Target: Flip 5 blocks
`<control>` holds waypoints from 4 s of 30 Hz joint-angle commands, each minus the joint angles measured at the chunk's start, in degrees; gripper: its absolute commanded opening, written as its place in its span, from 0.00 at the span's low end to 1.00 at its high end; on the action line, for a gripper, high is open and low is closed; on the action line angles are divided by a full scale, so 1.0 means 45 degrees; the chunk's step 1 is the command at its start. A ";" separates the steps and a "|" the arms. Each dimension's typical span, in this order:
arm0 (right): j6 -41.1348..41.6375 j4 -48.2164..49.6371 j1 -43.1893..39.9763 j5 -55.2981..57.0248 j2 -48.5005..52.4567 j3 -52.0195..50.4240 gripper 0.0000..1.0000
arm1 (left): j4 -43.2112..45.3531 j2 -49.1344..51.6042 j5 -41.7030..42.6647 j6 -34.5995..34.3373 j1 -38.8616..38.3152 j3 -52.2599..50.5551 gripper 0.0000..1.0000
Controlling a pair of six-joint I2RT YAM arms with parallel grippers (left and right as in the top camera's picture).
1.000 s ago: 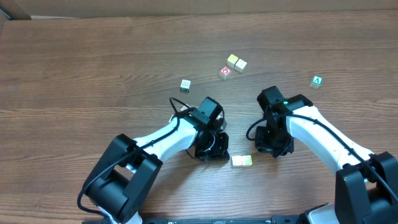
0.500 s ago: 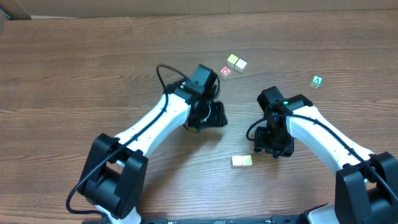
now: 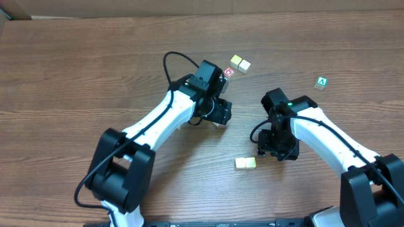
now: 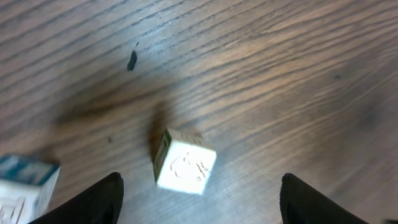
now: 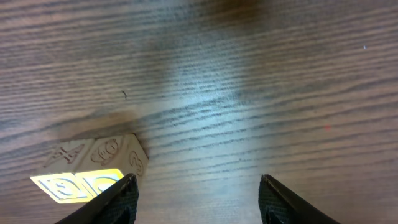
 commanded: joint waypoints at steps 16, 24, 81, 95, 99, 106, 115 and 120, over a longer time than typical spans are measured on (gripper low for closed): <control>-0.0039 -0.0379 -0.0034 -0.0024 -0.0019 -0.0087 0.63 | 0.0476 0.1190 -0.0296 0.2307 -0.0199 0.0253 0.47; -0.0034 -0.0403 -0.0034 -0.0024 -0.0019 -0.0087 0.63 | 0.0185 0.1632 -0.0296 0.2263 -0.0204 0.0253 0.40; -0.0039 -0.0053 -0.0034 -0.0024 -0.0019 -0.0087 0.63 | 0.1817 -0.4881 -0.2195 -0.9515 -0.4143 -0.6703 0.04; -0.0083 -0.0117 -0.0034 -0.0024 -0.0019 -0.0087 0.63 | 0.2628 -0.3196 -0.1273 -0.9219 -0.4148 -0.6708 0.04; -0.0083 -0.0175 -0.0034 -0.0024 -0.0019 -0.0087 0.63 | 0.3181 -0.2453 -0.0889 -0.9126 -0.4158 -0.6708 0.04; -0.0083 -0.0267 -0.0034 -0.0024 -0.0019 -0.0087 0.63 | 0.3036 -0.2278 -0.0855 -0.9088 -0.4158 -0.6708 0.04; -0.0083 -0.0306 -0.0034 -0.0019 -0.0019 -0.0087 0.63 | 0.2234 -0.2336 -0.0840 -0.9088 -0.4158 -0.6703 0.04; -0.0083 -0.0316 -0.0034 -0.0024 -0.0019 -0.0087 0.64 | 0.1841 -0.2424 -0.0869 -0.9243 -0.4158 -0.6703 0.04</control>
